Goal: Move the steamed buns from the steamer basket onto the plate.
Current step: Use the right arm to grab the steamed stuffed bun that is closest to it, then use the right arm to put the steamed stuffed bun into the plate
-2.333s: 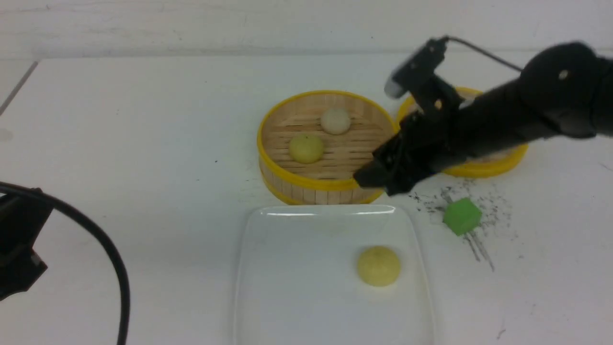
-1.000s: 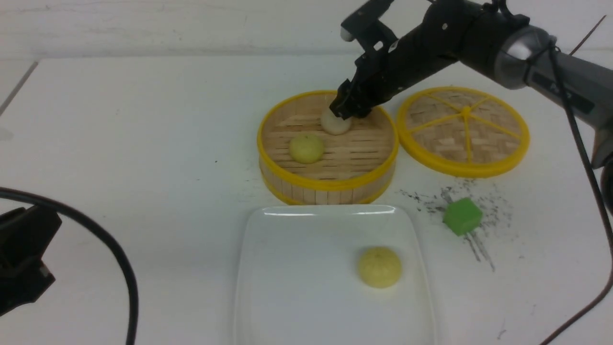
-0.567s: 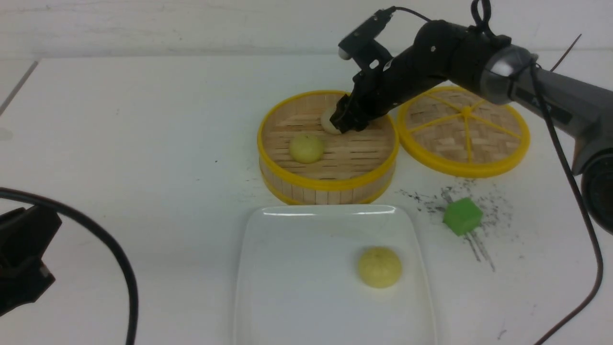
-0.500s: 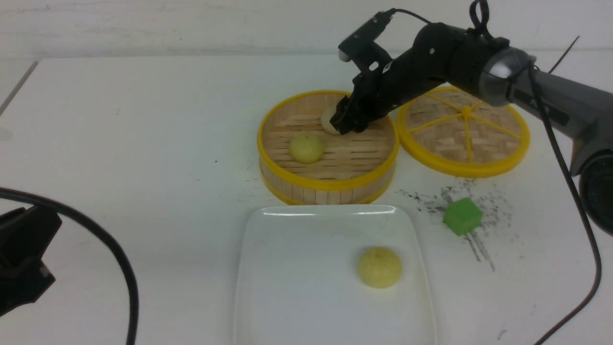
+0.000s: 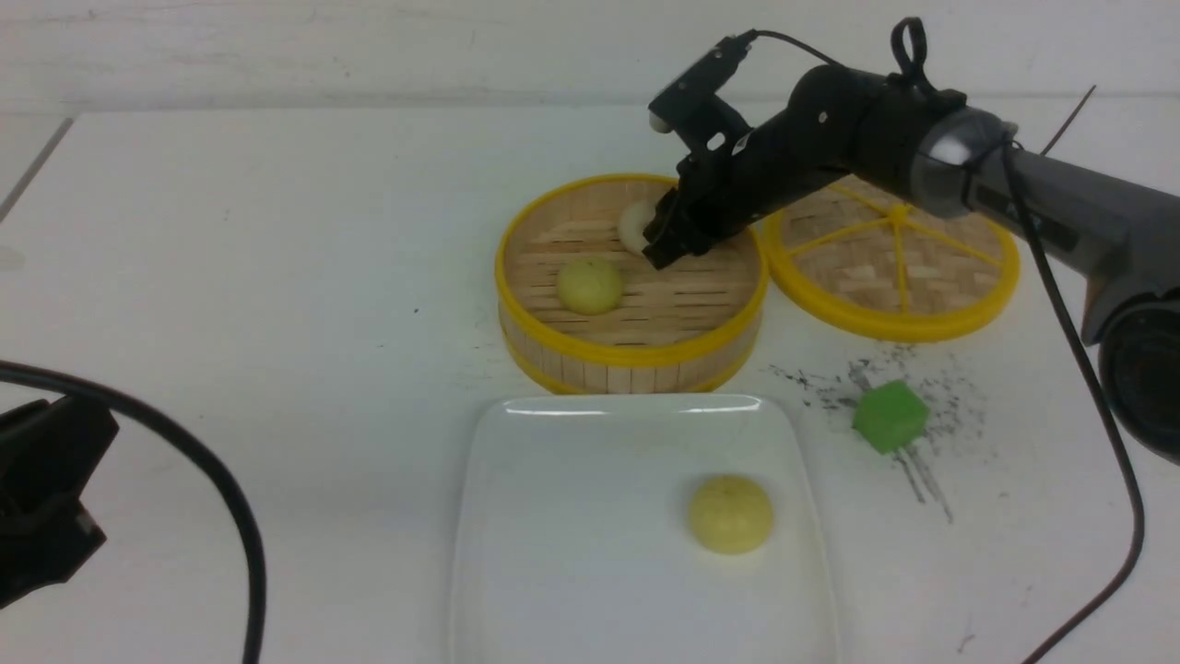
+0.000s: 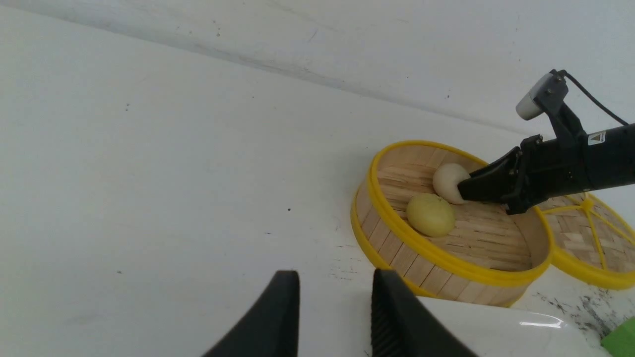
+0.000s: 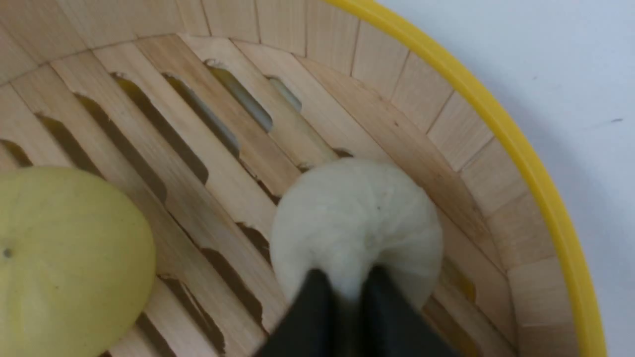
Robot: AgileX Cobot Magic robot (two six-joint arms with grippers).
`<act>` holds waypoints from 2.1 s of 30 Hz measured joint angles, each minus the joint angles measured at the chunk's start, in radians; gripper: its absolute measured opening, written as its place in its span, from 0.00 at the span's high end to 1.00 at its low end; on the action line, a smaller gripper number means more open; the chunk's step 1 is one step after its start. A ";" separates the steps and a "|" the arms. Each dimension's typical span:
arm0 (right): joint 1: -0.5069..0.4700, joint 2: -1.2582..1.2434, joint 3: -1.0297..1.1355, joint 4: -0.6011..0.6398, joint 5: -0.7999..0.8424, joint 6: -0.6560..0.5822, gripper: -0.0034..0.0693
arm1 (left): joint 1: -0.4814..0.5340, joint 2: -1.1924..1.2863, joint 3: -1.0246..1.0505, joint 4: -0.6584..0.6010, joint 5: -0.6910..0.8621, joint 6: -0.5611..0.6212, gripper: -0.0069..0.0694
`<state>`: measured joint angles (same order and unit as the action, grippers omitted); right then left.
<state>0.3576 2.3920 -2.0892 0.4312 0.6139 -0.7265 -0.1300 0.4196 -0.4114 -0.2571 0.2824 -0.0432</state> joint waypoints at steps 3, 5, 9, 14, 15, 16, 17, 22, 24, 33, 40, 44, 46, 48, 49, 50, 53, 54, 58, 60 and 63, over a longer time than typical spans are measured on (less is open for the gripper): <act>0.000 0.000 0.000 0.002 -0.011 -0.005 0.93 | 0.000 0.000 0.000 0.000 0.000 0.000 0.60; 0.000 -0.001 0.000 0.005 -0.012 -0.006 0.93 | 0.000 0.000 0.000 0.000 0.000 0.000 0.60; 0.000 -0.020 0.000 0.005 0.001 -0.006 0.93 | 0.000 0.000 0.000 0.000 0.000 0.000 0.60; 0.000 -0.137 0.000 -0.014 0.109 -0.007 0.93 | 0.000 0.000 0.000 0.000 0.000 0.000 0.60; 0.000 -0.166 0.000 -0.019 0.130 -0.007 0.93 | 0.000 0.000 0.000 0.000 0.000 0.000 0.60; 0.000 -0.166 0.000 -0.018 0.134 -0.007 0.93 | 0.000 0.000 0.000 0.000 0.000 0.000 0.60; 0.000 -0.214 0.000 -0.026 0.159 -0.007 0.93 | 0.000 0.000 0.000 0.000 -0.001 0.000 0.60; 0.000 -0.354 0.000 -0.035 0.275 0.012 0.93 | 0.000 0.000 0.000 0.000 -0.001 0.000 0.60; 0.000 -0.388 0.000 -0.041 0.323 0.023 0.93 | 0.000 0.000 0.000 0.000 -0.001 0.000 0.60; 0.000 -0.562 0.000 -0.070 0.620 0.105 0.93 | 0.000 0.000 0.000 0.000 -0.015 0.000 0.60; 0.032 -0.672 0.164 -0.046 0.640 0.137 0.92 | 0.000 0.000 0.000 0.000 -0.024 0.000 0.60; 0.098 -0.759 0.400 -0.032 0.637 0.138 0.92 | 0.000 0.000 0.000 0.000 -0.024 0.000 0.60; 0.130 -0.798 0.521 -0.027 0.631 0.138 0.92 | 0.000 0.000 0.000 0.000 -0.024 0.000 0.60; 0.160 -0.832 0.639 -0.018 0.594 0.138 0.92 | 0.000 0.000 0.000 0.000 -0.024 0.000 0.60; 0.171 -0.843 0.687 -0.011 0.567 0.137 0.92 | 0.000 0.000 0.000 0.000 -0.024 0.000 0.60; 0.185 -0.853 0.755 0.002 0.521 0.131 0.92 | 0.000 0.000 0.000 0.000 -0.024 0.000 0.60; 0.201 -0.862 0.858 0.031 0.439 0.108 0.92 | 0.000 0.000 0.000 0.000 -0.024 0.000 0.60; 0.209 -0.861 0.946 0.063 0.357 0.080 0.92 | 0.000 0.000 0.000 0.000 -0.024 0.000 0.60; 0.217 -0.859 1.102 0.131 0.170 -0.033 0.92 | 0.000 0.000 0.000 0.000 -0.024 0.000 0.60; 0.217 -0.859 1.156 0.157 0.092 -0.079 0.92 | 0.000 0.000 0.000 0.000 -0.024 0.000 0.60; 0.217 -0.859 1.198 0.171 0.001 -0.123 0.92 | 0.000 0.000 0.000 0.000 -0.024 0.000 0.60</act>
<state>0.5751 1.5333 -0.8911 0.6018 0.6144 -0.8495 -0.1300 0.4196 -0.4114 -0.2571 0.2582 -0.0432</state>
